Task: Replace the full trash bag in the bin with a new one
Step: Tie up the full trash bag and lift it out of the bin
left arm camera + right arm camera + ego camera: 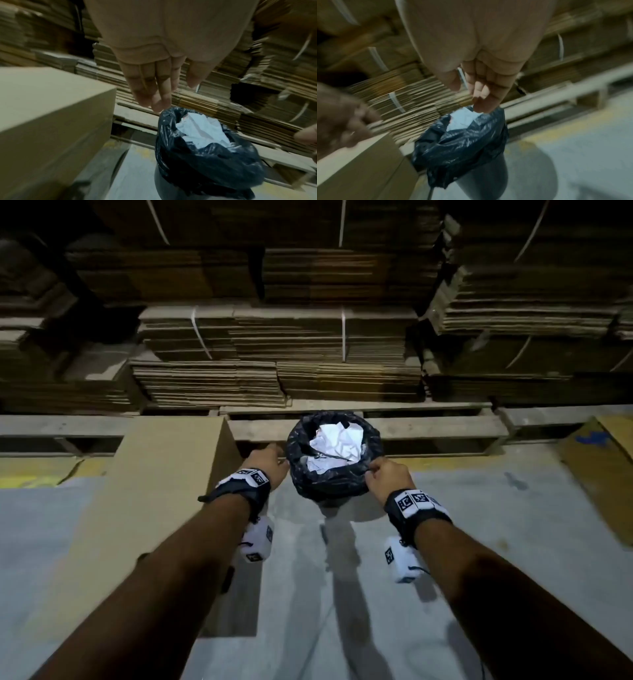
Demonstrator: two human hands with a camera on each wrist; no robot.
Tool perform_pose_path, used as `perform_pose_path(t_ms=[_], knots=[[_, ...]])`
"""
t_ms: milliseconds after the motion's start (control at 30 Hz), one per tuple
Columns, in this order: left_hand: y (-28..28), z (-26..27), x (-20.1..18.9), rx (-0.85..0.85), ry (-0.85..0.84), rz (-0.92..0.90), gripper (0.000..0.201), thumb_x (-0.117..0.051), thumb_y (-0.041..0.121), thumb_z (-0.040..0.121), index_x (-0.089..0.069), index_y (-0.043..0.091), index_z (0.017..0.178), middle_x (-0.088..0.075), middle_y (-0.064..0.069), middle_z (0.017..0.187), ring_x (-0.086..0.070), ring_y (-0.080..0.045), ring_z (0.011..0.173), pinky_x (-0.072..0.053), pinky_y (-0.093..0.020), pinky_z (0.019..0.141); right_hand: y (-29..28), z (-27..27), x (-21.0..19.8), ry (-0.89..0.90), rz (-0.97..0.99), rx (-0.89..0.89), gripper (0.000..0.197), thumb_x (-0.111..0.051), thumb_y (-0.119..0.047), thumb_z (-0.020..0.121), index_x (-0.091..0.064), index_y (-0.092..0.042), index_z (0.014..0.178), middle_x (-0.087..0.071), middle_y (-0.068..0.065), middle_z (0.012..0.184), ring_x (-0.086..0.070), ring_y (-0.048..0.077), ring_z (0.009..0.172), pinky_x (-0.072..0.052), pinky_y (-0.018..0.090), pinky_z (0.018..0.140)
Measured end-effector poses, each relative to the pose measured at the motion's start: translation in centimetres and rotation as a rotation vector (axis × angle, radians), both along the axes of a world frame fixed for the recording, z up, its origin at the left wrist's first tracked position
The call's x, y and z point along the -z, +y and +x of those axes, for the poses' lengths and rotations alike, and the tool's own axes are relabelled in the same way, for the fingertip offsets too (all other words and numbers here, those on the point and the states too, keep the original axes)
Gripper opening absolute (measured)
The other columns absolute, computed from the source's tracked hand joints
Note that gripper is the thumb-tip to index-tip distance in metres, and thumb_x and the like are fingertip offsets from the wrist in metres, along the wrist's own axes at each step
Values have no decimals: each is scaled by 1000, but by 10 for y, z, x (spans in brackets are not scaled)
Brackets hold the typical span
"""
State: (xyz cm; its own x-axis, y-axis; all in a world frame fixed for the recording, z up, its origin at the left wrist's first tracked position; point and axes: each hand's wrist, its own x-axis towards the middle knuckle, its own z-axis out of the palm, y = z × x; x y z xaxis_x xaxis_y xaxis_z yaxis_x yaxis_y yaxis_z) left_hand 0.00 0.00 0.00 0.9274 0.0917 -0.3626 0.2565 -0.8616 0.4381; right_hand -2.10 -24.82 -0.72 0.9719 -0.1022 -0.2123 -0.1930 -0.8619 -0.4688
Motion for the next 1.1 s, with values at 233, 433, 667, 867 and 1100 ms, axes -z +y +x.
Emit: perform_pose_path(t_ms=[233,433,667,867,1100], knots=[[-16,64,90,-214,45,-98,43,-50,33,95,-48,9,131,-59,-17,128,-54,-38,117,-44,-36,93,4,59,95,100,120,395,54,-49,-38,95,-43,-1,133,-49,25,133,-48,42,120,-45,45,99],[-15,78,135,-377,58,-331,47,-63,31,85,-55,11,126,-64,-11,122,-61,-35,109,-50,-38,94,-9,73,126,190,271,427,38,-54,-29,96,-54,-2,123,-63,22,119,-58,42,108,-42,35,81],[-15,13,126,-613,56,-805,32,-70,4,79,-58,5,109,-68,-15,103,-67,-31,92,-56,-49,85,-33,22,123,168,440,470,32,-67,-32,87,-65,-6,106,-68,14,107,-63,33,100,-48,36,91],[-20,-100,82,-585,58,-899,27,-59,-11,85,-52,15,86,-62,-7,90,-62,-25,86,-56,-28,61,-45,-77,105,147,406,416,38,-71,-32,83,-41,-18,64,-47,3,65,-52,28,75,-38,35,71],[-19,-224,90,-661,117,-945,27,-55,-17,84,-46,3,102,-50,-16,93,-53,-28,89,-52,-42,75,-46,-199,90,275,265,337,39,-73,-38,82,-49,-7,77,-61,16,79,-64,37,87,-47,39,78]])
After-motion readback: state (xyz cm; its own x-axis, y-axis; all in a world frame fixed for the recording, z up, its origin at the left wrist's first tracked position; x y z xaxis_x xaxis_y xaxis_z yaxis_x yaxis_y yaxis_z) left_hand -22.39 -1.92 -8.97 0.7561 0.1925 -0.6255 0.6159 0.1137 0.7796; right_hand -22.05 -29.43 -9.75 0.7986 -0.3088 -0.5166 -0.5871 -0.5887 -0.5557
